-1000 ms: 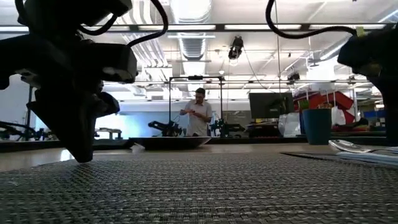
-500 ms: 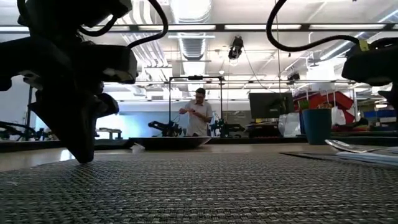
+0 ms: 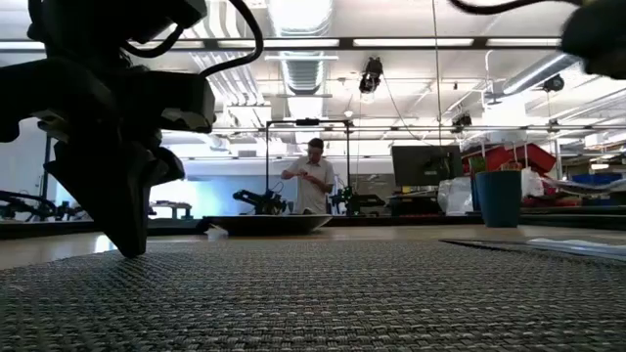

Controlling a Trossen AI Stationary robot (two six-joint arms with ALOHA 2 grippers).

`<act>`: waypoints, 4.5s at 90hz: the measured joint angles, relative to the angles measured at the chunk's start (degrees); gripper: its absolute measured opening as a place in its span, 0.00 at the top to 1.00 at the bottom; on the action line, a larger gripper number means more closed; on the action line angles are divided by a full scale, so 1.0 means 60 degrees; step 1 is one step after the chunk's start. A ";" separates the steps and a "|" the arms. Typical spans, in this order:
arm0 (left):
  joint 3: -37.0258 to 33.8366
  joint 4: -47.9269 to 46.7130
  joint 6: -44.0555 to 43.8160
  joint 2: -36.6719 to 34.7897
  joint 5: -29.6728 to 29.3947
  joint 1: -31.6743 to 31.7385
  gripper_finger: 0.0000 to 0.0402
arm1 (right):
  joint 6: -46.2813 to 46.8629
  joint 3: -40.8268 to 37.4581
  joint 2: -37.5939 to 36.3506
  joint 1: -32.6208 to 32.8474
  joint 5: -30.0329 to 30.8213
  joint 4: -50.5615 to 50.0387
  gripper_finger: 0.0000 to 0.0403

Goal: Set table place
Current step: Adjust the blue spoon on the gray mat, then adjust the blue knife on the gray mat

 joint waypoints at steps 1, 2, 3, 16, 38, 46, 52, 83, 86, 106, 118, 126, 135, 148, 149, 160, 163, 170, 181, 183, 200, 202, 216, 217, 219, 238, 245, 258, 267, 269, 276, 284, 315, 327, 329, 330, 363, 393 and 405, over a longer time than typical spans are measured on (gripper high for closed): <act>0.0001 0.0000 -0.0001 0.0000 0.0000 0.0000 1.00 | 0.0049 -0.0010 0.0000 0.0031 -0.0037 0.0007 0.99; 0.0001 0.0000 -0.0002 0.0000 0.0000 0.0000 1.00 | 0.0093 -0.0025 0.0000 0.0061 -0.0071 0.0013 0.99; 0.0000 0.0000 -0.0003 0.0000 0.0000 0.0000 1.00 | 0.0155 -0.0043 0.0000 0.0088 -0.0103 0.0019 0.99; 0.0000 0.0013 -0.0004 0.0000 -0.0010 0.0000 1.00 | 0.0412 -0.0348 0.0000 0.0193 -0.0342 -0.0007 0.99; 0.0000 0.0055 -0.0004 0.0000 -0.0066 0.0000 1.00 | 0.0405 -0.0877 0.0000 0.0060 -0.0253 0.0433 0.99; 0.0000 0.0055 -0.0004 0.0000 -0.0066 0.0000 1.00 | 0.0405 -0.1222 0.0000 0.0042 -0.0250 0.0843 0.99; 0.0000 0.0051 -0.0007 0.0000 -0.0066 0.0000 1.00 | 0.0409 -0.1456 0.0000 0.0037 -0.0264 0.1281 0.99; 0.0000 0.0051 -0.0069 -0.0004 -0.0066 0.0000 1.00 | 0.0354 -0.1832 -0.0015 0.0024 -0.0168 0.2053 0.99; 0.0000 0.0051 -0.0072 -0.0004 -0.0066 0.0000 1.00 | 0.0331 -0.1832 -0.0015 0.0024 -0.0171 0.2054 0.97; 0.0000 0.0051 -0.0073 -0.0004 -0.0066 0.0000 1.00 | 0.0279 -0.1832 -0.0015 0.0020 -0.0139 0.2146 0.80; 0.0000 0.0051 -0.0073 -0.0004 -0.0066 0.0000 1.00 | 0.0229 -0.1832 -0.0032 0.0020 -0.0132 0.2219 0.75; 0.0000 0.0053 -0.0073 -0.0004 -0.0067 0.0000 1.00 | 0.0214 -0.1808 -0.0073 0.0017 -0.0153 0.2204 0.74; 0.0000 0.0058 -0.0073 -0.0004 -0.0069 0.0000 1.00 | 0.0179 -0.1584 -0.0091 0.0017 -0.0171 0.2118 0.74; 0.0000 0.0073 -0.0073 -0.0004 -0.0072 0.0000 1.00 | 0.0070 -0.1237 -0.0110 0.0020 0.0239 0.1839 0.78; 0.0000 0.0073 -0.0073 -0.0004 -0.0069 0.0000 1.00 | 0.0067 -0.1196 -0.0112 0.0020 0.0290 0.1791 0.78; 0.0000 0.0086 -0.0073 -0.0005 -0.0073 0.0000 1.00 | 0.0028 -0.0800 -0.0113 0.0015 0.0587 0.1196 0.83; 0.0000 0.0108 -0.0073 -0.0007 -0.0073 0.0000 1.00 | -0.0037 -0.0686 -0.0113 -0.0013 0.0591 0.1050 0.84; 0.0000 0.0139 -0.0062 -0.0007 -0.0073 0.0000 1.00 | -0.0250 -0.0507 -0.0113 -0.0036 0.0601 0.0828 0.86; 0.0000 0.0159 -0.0052 -0.0007 -0.0073 0.0000 1.00 | -0.0429 -0.0389 -0.0113 -0.0064 0.0708 0.0782 0.88; 0.0000 0.0171 -0.0047 -0.0007 -0.0073 0.0000 1.00 | -0.0432 -0.0383 -0.0113 -0.0064 0.0748 0.0806 0.89; 0.0000 0.0271 -0.0040 -0.0007 -0.0074 0.0000 1.00 | -0.0806 -0.0379 -0.0113 -0.0215 0.1171 0.1324 0.89; 0.0000 0.0298 -0.0040 -0.0007 -0.0073 0.0000 1.00 | -0.0871 -0.0379 -0.0113 -0.0236 0.1228 0.1390 0.88; 0.0000 0.0328 -0.0040 -0.0007 -0.0074 0.0000 1.00 | -0.1481 -0.0379 0.0036 -0.0494 0.1593 0.1978 0.85; 0.0000 0.0328 -0.0040 -0.0007 -0.0076 0.0000 1.00 | -0.1525 -0.0379 0.0054 -0.0527 0.1597 0.2026 0.84; 0.0000 0.0331 -0.0040 -0.0007 -0.0076 0.0000 1.00 | -0.1617 -0.0379 0.0102 -0.0588 0.1605 0.2163 0.83; 0.0000 0.0434 -0.0040 -0.0007 -0.0076 0.0000 1.00 | -0.2465 -0.0283 0.0639 -0.0977 0.1586 0.3046 0.76; 0.0000 0.0440 -0.0054 -0.0007 -0.0076 0.0000 1.00 | -0.2557 -0.0180 0.0825 -0.1054 0.1556 0.3017 0.74; 0.0000 0.0472 -0.0058 -0.0007 -0.0076 0.0000 1.00 | -0.2896 0.0004 0.1148 -0.1113 0.1497 0.3054 0.71; 0.0000 0.0477 -0.0022 -0.0007 -0.0076 0.0000 1.00 | -0.2930 0.0078 0.1474 -0.1153 0.1244 0.3209 0.70; 0.0000 0.0481 -0.0022 -0.0007 -0.0078 0.0000 1.00 | -0.2932 0.0077 0.1531 -0.1156 0.1152 0.3215 0.69; 0.0000 0.0484 -0.0018 -0.0007 -0.0103 0.0011 1.00 | -0.3013 0.0073 0.1767 -0.1182 0.1011 0.3402 0.69; 0.0000 0.0491 -0.0024 -0.0007 -0.0128 0.0011 1.00 | -0.3104 0.0111 0.1946 -0.1171 0.1023 0.3759 0.70; -0.0007 0.0514 -0.0040 -0.0007 -0.0142 0.0011 1.00 | -0.3223 0.0824 0.2168 -0.1171 0.1028 0.2581 0.96; -0.0011 0.0517 -0.0040 -0.0007 -0.0153 0.0011 1.00 | -0.3193 0.1181 0.2153 -0.1171 0.1172 0.1937 0.97; -0.0011 0.0528 -0.0040 -0.0007 -0.0153 0.0011 1.00 | -0.3197 0.1244 0.2144 -0.1171 0.1194 0.1857 0.98; -0.0012 0.0533 -0.0040 -0.0007 -0.0153 0.0011 1.00 | -0.3205 0.1283 0.2137 -0.1171 0.1204 0.1816 0.98; -0.0015 0.0568 -0.0109 -0.0007 -0.0156 0.0011 1.00 | -0.0631 0.1696 0.2056 -0.0438 0.1321 0.0767 1.00; -0.0049 0.0572 -0.0109 -0.0007 -0.0153 0.0011 1.00 | 0.0336 0.1486 0.2084 -0.0302 0.1162 0.0789 1.00; -0.0051 0.0572 -0.0109 -0.0007 -0.0153 0.0011 1.00 | 0.0336 0.1432 0.2084 -0.0315 0.1158 0.0794 1.00</act>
